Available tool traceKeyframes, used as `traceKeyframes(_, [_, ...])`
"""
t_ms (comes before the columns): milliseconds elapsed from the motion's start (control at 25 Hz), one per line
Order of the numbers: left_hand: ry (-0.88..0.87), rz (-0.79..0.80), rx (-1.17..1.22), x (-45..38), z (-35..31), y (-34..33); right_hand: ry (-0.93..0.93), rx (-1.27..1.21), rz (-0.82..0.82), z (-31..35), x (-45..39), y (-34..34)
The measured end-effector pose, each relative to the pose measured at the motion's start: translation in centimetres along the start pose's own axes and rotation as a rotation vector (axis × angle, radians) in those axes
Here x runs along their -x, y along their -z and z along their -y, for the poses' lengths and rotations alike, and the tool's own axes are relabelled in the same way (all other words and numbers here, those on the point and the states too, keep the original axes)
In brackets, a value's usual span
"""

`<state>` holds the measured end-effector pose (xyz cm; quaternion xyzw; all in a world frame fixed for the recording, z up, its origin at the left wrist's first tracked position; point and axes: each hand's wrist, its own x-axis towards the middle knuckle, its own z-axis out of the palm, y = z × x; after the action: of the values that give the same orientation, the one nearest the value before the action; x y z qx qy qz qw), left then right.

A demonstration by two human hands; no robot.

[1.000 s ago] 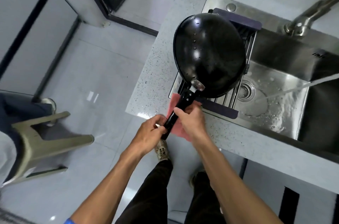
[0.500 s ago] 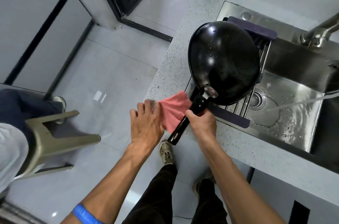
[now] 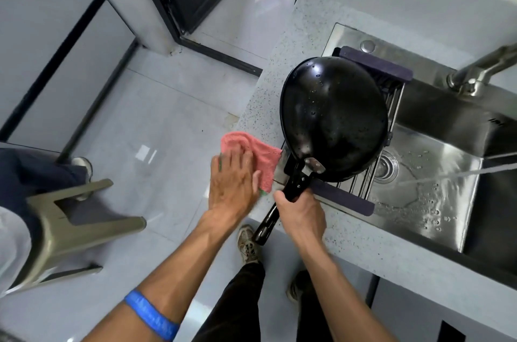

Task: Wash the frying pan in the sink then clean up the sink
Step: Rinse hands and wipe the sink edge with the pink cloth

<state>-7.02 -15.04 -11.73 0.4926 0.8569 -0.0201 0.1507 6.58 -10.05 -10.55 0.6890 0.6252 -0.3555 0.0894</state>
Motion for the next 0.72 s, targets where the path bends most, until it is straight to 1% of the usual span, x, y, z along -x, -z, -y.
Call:
traceKeyframes(80, [0.022, 0.11, 0.06, 1.5, -1.6, -1.4, 0.006, 0.002, 0.022, -0.1, -0.1, 0.4])
traceKeyframes(160, [0.036, 0.2, 0.072, 0.3, -1.3, -2.3, 0.043, 0.019, 0.067, 0.1, -0.4, 1.0])
traceKeyframes(280, [-0.03, 0.26, 0.03, -4.1, -0.6, -1.3, 0.165, 0.184, 0.105, -0.5, -1.1, 3.4])
traceKeyframes(360, [-0.04, 0.268, 0.036, -7.2, -0.1, 0.2, 0.291, 0.193, 0.088, 0.3, -1.9, 5.6])
traceKeyframes(520, [-0.074, 0.331, 0.044, -13.2, -0.2, 2.4, 0.543, 0.116, 0.003, 4.0, -5.9, 10.3])
traceKeyframes(600, [-0.118, 0.314, 0.04, -15.8, 0.3, 2.7, 0.626, 0.056, -0.063, 6.7, -8.6, 12.0])
traceKeyframes(720, [-0.217, 0.281, 0.051, -19.8, 0.5, 3.7, 0.703, 0.091, -0.197, 10.7, -12.9, 13.7])
